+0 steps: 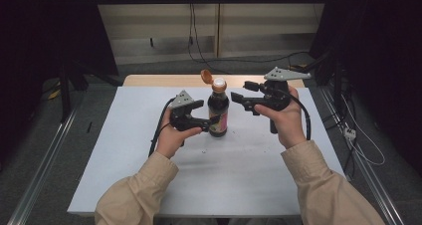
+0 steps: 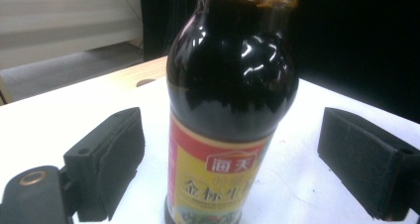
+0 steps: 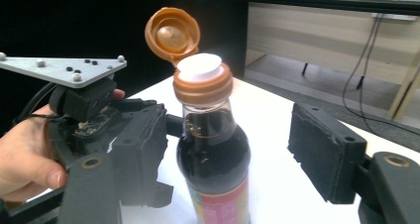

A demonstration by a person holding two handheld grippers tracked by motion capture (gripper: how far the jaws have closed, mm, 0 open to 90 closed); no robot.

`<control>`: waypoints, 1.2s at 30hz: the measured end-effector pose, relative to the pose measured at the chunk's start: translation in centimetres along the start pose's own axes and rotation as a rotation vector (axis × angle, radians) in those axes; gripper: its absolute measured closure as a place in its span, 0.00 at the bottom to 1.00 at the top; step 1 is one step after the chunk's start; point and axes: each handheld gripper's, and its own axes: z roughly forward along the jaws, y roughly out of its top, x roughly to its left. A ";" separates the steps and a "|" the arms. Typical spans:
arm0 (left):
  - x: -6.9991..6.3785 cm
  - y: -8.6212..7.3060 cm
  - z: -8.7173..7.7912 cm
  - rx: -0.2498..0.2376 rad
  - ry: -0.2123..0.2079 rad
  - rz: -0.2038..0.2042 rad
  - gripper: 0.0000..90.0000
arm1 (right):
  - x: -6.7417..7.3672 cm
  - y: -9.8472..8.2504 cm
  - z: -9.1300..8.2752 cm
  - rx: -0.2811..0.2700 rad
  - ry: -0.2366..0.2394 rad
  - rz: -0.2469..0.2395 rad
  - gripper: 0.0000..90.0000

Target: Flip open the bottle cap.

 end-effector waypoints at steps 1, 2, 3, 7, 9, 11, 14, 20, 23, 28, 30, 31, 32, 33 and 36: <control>0.0 0.0 -0.1 -0.002 -0.003 0.000 0.12 | 0.0 -0.1 -0.1 0.000 0.001 -0.001 0.34; 0.0 0.0 -0.3 -0.003 -0.003 -0.001 0.12 | 0.0 -0.1 -0.1 -0.002 0.006 0.001 0.34; 0.0 -0.1 -0.5 -0.006 0.000 0.001 0.12 | 0.0 -0.2 -0.1 -0.001 0.011 0.003 0.34; 0.1 0.0 -1.2 -0.010 -0.005 0.000 0.11 | 0.2 -0.5 -0.4 -0.002 0.018 -0.004 0.33; 0.0 0.0 -1.5 -0.011 -0.009 0.005 0.11 | 0.3 -0.7 -0.5 -0.005 0.028 -0.001 0.33; -0.2 0.2 -1.7 -0.010 -0.019 0.009 0.11 | 0.4 -1.0 -0.7 -0.008 0.038 0.001 0.33; -0.6 0.2 -2.1 -0.003 -0.037 0.025 0.11 | 0.4 -1.7 -0.9 -0.003 0.046 0.010 0.32; -0.5 -0.5 -3.2 -0.008 -0.044 0.018 0.10 | 0.4 -3.0 -1.1 0.013 0.038 -0.002 0.32; -0.2 -1.2 -3.9 0.001 -0.038 0.011 0.10 | 0.4 -3.5 -1.3 0.014 0.038 -0.006 0.32; 0.1 -2.0 -5.0 0.001 -0.030 -0.004 0.10 | 0.4 -4.2 -1.8 0.003 0.042 -0.005 0.32; 0.2 -2.2 -5.4 0.004 -0.032 0.002 0.10 | 0.5 -4.6 -1.9 0.005 0.042 -0.007 0.32; 0.2 -2.4 -5.6 -0.001 -0.031 -0.004 0.11 | 0.5 -4.9 -2.0 0.006 0.042 -0.010 0.32; 0.2 -2.5 -5.9 0.000 -0.031 0.000 0.11 | 0.5 -5.1 -2.1 0.009 0.044 -0.009 0.32; 0.2 -2.7 -6.1 -0.004 -0.030 0.000 0.10 | 0.6 -5.4 -2.2 0.010 0.043 -0.012 0.32; 0.2 -3.2 -6.9 0.005 -0.020 0.005 0.11 | 0.7 -6.5 -2.6 0.015 0.045 -0.012 0.32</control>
